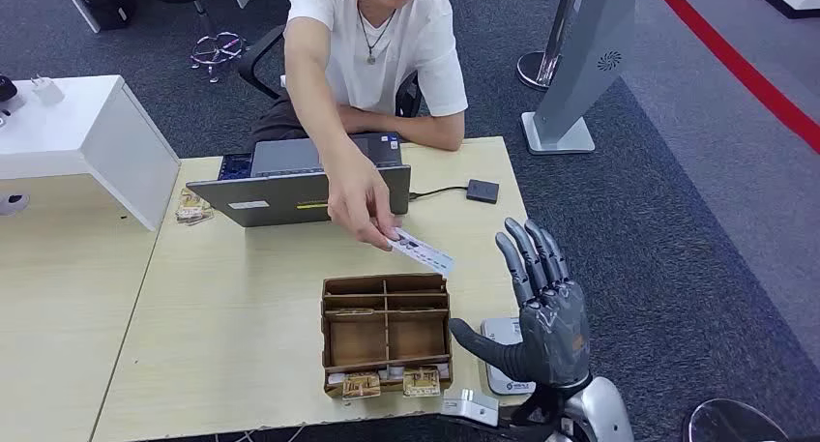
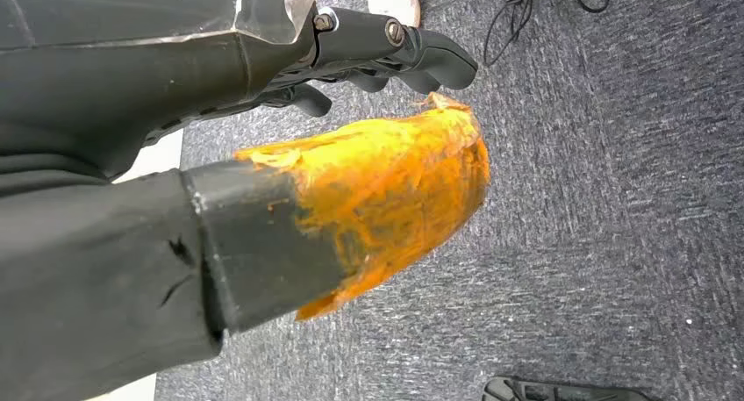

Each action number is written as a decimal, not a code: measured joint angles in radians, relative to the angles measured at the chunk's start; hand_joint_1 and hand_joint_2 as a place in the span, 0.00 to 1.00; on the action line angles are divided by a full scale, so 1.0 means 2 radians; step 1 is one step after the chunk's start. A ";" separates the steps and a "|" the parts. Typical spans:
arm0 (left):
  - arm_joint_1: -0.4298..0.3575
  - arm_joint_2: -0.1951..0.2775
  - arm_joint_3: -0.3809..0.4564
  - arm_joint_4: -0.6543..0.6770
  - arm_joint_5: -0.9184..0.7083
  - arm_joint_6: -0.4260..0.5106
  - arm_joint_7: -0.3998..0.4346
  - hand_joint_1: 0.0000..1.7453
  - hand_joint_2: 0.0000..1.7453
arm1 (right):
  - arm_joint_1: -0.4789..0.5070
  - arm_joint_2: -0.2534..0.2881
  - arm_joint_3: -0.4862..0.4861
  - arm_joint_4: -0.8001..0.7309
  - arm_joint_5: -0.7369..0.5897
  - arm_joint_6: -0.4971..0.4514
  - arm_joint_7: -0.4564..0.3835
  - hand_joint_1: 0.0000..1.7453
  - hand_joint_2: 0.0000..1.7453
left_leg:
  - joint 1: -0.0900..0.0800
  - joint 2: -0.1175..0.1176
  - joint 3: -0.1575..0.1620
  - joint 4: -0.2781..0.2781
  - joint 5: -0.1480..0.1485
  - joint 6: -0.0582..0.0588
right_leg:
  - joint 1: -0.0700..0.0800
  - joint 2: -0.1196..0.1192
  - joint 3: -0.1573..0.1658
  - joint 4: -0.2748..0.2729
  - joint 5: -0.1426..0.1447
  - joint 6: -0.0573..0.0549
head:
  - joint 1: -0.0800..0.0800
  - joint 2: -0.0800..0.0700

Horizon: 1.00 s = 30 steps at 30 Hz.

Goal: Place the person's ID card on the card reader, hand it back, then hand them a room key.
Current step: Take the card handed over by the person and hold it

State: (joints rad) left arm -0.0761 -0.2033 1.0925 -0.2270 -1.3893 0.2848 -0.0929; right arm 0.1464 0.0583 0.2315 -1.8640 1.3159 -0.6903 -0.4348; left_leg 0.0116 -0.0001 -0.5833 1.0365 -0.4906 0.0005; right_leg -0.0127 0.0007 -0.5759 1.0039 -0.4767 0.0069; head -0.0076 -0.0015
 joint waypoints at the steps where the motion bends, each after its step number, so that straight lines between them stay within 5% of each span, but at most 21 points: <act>1: 0.000 0.000 -0.001 0.000 0.000 0.000 0.000 0.00 0.00 | -0.001 0.003 -0.004 -0.004 0.023 0.000 0.007 0.00 1.00 | 0.000 0.000 0.000 0.000 0.000 0.000 | 0.000 0.000 0.000 0.000 0.000 0.000 | 0.000 0.000; 6: 0.000 -0.003 -0.003 0.000 -0.001 -0.001 0.001 0.00 0.00 | -0.018 0.010 -0.031 -0.033 0.117 0.000 0.030 0.00 1.00 | 0.000 0.000 0.000 0.000 0.000 0.000 | 0.000 0.000 0.000 0.000 0.000 0.000 | 0.000 0.000; 10: 0.000 -0.005 -0.004 0.000 -0.001 -0.001 0.000 0.00 0.00 | -0.033 0.020 -0.065 -0.044 0.119 0.000 -0.001 0.00 1.00 | 0.000 0.000 0.000 0.000 0.000 0.000 | 0.000 0.000 0.000 0.000 0.000 0.000 | 0.000 0.000; 30: 0.000 -0.012 -0.011 0.000 0.003 -0.005 -0.010 0.00 0.00 | -0.055 0.026 -0.079 -0.023 0.119 0.000 0.011 0.01 1.00 | 0.000 0.000 0.000 0.000 0.000 0.000 | 0.000 0.000 0.000 0.000 0.000 0.000 | 0.000 0.000</act>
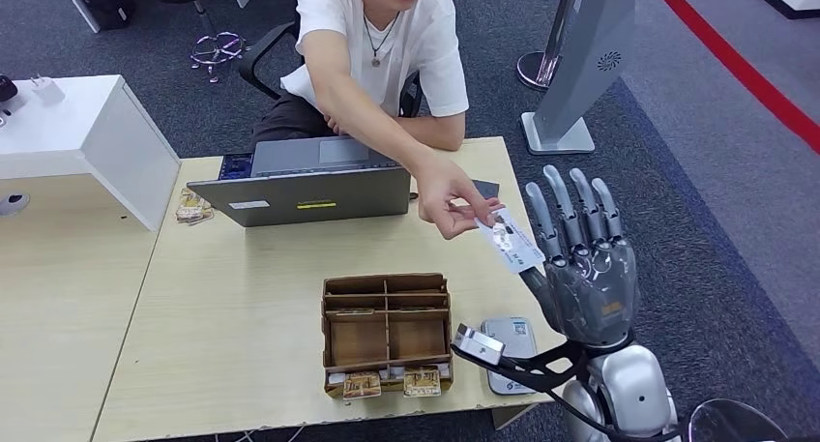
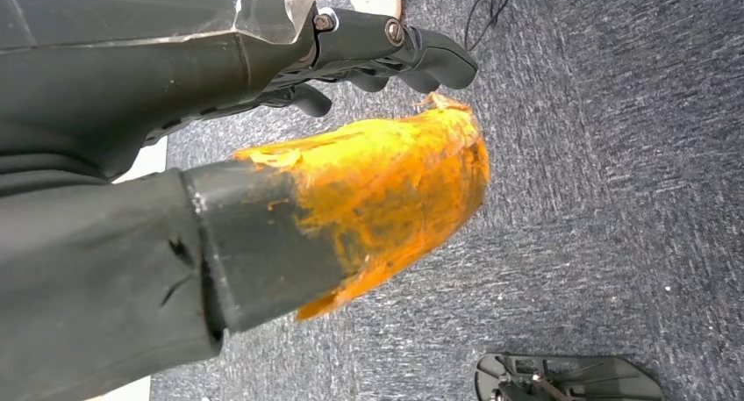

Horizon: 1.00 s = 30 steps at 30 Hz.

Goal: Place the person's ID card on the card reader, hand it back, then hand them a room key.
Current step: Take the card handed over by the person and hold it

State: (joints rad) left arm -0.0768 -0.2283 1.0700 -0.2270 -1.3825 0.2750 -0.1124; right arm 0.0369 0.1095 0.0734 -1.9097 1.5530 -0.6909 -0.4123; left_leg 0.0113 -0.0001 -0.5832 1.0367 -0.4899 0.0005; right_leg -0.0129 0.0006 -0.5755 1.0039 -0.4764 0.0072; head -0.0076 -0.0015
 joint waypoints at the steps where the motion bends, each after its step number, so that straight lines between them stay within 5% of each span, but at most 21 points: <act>1: 0.000 0.000 0.000 0.000 0.000 0.000 0.000 0.00 0.00 | 0.000 0.000 0.000 0.001 0.000 0.000 0.002 0.24 1.00 | 0.000 0.000 0.000 0.000 0.000 0.000 | 0.000 0.000 0.000 0.000 0.000 0.000 | 0.000 0.000; 4: 0.000 -0.001 0.000 0.000 -0.001 0.000 -0.001 0.00 0.00 | 0.000 0.000 0.001 0.005 0.000 0.000 0.008 0.94 1.00 | 0.000 0.000 0.000 0.000 0.000 0.000 | 0.000 0.000 0.000 0.000 0.000 0.000 | 0.000 0.000; 6: 0.000 -0.002 0.000 0.000 -0.001 0.000 -0.002 0.00 0.00 | 0.000 0.000 0.002 0.007 0.000 0.000 0.014 1.00 1.00 | 0.000 0.000 0.000 0.000 0.000 0.000 | 0.000 0.000 0.000 0.000 0.000 0.000 | 0.000 0.000; 23: 0.000 -0.002 -0.008 0.000 -0.004 -0.001 -0.002 0.00 0.00 | 0.000 -0.001 0.038 0.016 0.000 0.000 0.070 1.00 1.00 | 0.000 0.000 0.000 0.000 0.000 0.000 | 0.000 0.000 0.000 0.000 0.000 0.000 | 0.000 0.000; 30: 0.000 -0.002 -0.009 0.000 -0.003 -0.001 -0.002 0.00 0.00 | 0.006 -0.016 0.094 0.023 -0.022 0.000 0.147 1.00 1.00 | 0.000 0.000 0.000 0.000 0.000 0.000 | 0.000 0.000 0.000 0.000 0.000 0.000 | 0.000 0.000</act>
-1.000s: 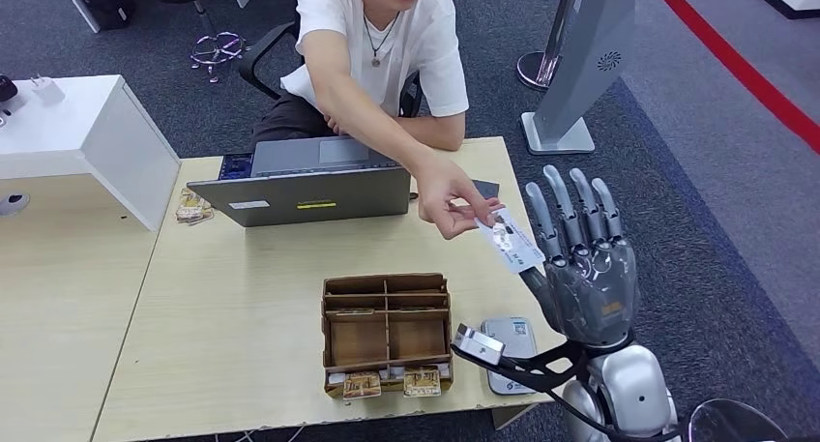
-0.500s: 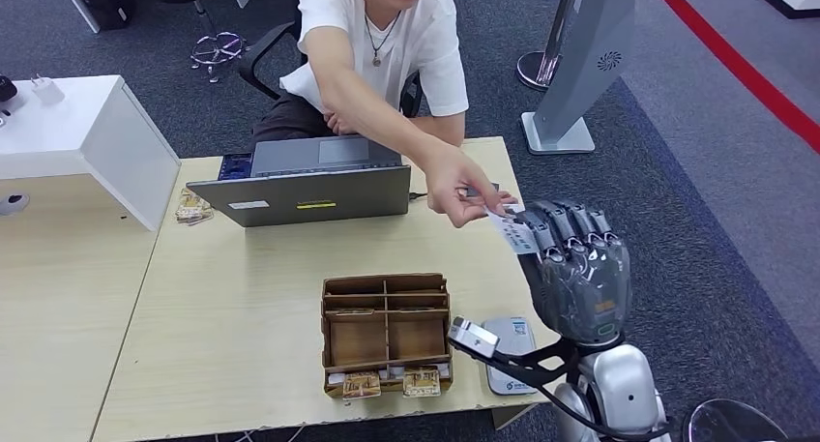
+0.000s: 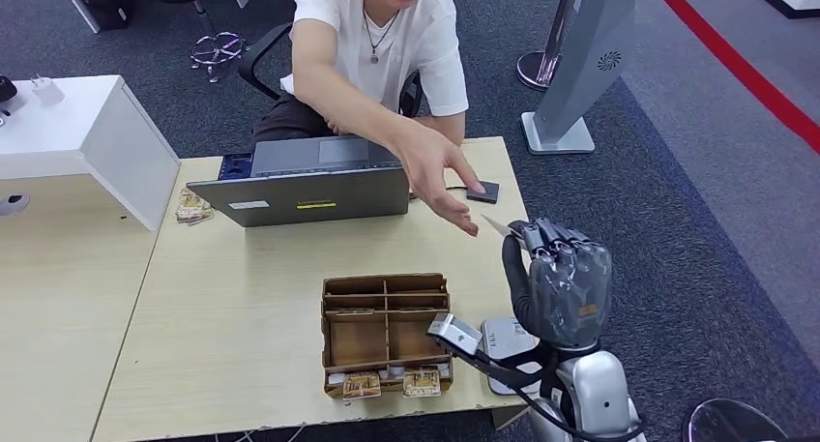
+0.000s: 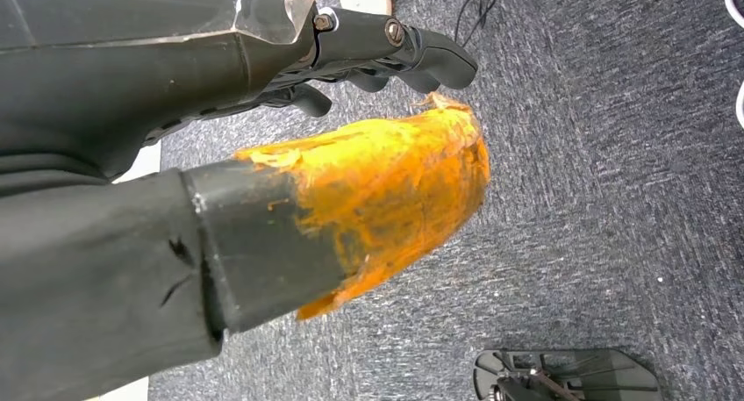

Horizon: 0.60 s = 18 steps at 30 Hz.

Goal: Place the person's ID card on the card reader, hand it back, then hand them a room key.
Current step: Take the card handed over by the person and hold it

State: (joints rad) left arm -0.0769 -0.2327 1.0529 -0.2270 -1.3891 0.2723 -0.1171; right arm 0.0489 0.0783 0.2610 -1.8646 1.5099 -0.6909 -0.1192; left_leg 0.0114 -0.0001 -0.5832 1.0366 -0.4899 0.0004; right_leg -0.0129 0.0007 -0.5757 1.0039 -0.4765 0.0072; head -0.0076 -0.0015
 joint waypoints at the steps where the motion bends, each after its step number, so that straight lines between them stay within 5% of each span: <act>1: 0.000 0.000 0.000 0.000 0.000 0.000 0.000 0.00 0.00 | 0.002 -0.003 0.009 0.001 -0.011 0.000 0.003 1.00 1.00 | 0.000 0.000 0.000 0.000 0.000 0.000 | 0.000 0.000 0.000 0.000 0.000 0.000 | 0.000 0.000; 18: 0.001 0.001 0.000 0.000 0.012 0.006 0.000 0.00 0.00 | 0.057 -0.040 0.067 0.015 -0.349 0.078 -0.049 1.00 1.00 | 0.000 0.000 0.000 0.000 0.000 0.000 | 0.000 0.000 0.000 0.000 0.000 0.000 | 0.000 0.000</act>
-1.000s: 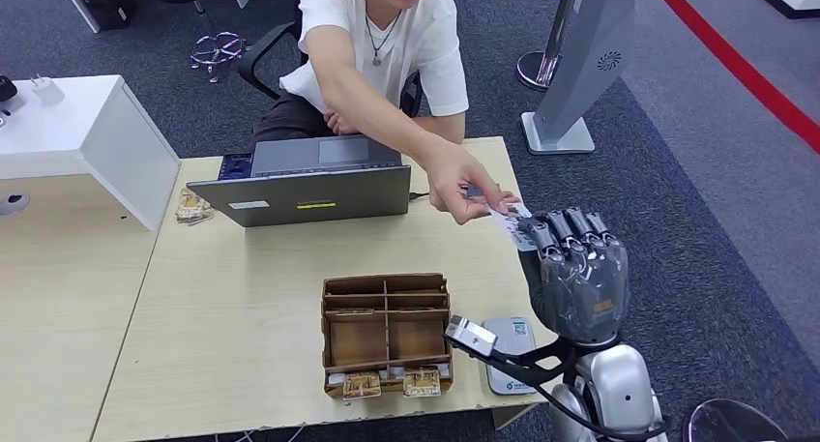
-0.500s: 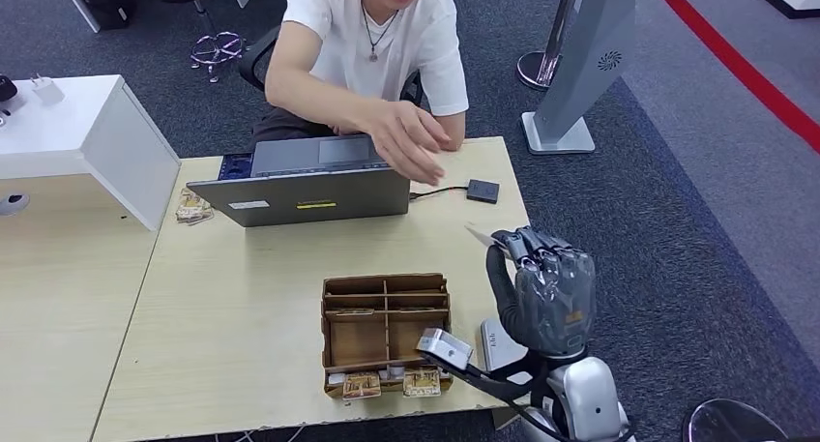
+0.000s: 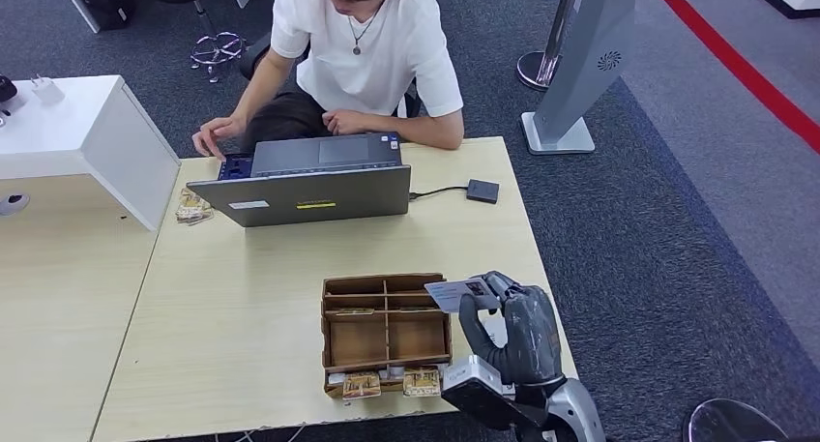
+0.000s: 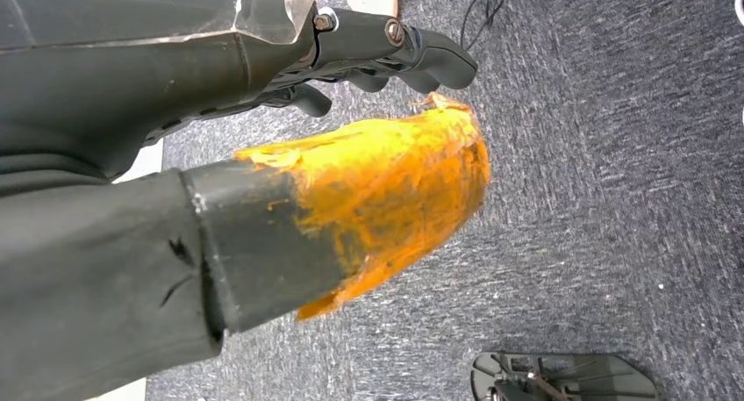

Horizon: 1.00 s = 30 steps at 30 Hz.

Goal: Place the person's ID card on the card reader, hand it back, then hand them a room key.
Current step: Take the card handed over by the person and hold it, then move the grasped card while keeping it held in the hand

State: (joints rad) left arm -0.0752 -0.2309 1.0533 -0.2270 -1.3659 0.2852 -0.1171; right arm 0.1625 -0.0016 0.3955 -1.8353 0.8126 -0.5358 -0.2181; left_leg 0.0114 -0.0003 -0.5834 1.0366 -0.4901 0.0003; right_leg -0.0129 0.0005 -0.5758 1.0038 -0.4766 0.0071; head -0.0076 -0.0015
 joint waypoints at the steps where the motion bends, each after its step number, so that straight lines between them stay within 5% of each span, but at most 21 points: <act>1: 0.000 0.000 0.000 0.000 0.000 0.000 0.000 0.00 0.00 | 0.003 -0.001 0.000 0.000 -0.018 0.007 -0.006 1.00 1.00 | 0.000 0.000 0.000 0.000 0.000 0.000 | 0.000 0.000 0.000 0.000 0.000 0.000 | 0.000 0.000; 16: 0.002 0.007 0.003 0.000 0.008 0.004 0.001 0.00 0.00 | 0.055 0.000 -0.056 0.026 -0.233 0.127 -0.079 1.00 1.00 | 0.000 0.000 0.000 0.000 0.000 0.000 | 0.000 0.000 0.000 0.000 0.000 0.000 | 0.000 0.000; 30: 0.002 0.006 0.013 0.000 0.016 0.010 -0.002 0.00 0.00 | 0.081 0.033 -0.148 0.071 -0.283 0.207 -0.093 1.00 1.00 | 0.000 0.000 0.000 0.000 0.000 0.000 | 0.000 0.000 0.000 0.000 0.000 0.000 | 0.000 0.000</act>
State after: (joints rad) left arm -0.0711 -0.2182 1.0788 -0.2270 -1.3345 0.3056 -0.1202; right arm 0.3251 0.0639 0.0991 -1.6939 0.2473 -0.1218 -0.4038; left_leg 0.0114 -0.0004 -0.5834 1.0365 -0.4906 0.0006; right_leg -0.0129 0.0002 -0.5758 1.0037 -0.4768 0.0072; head -0.0076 -0.0015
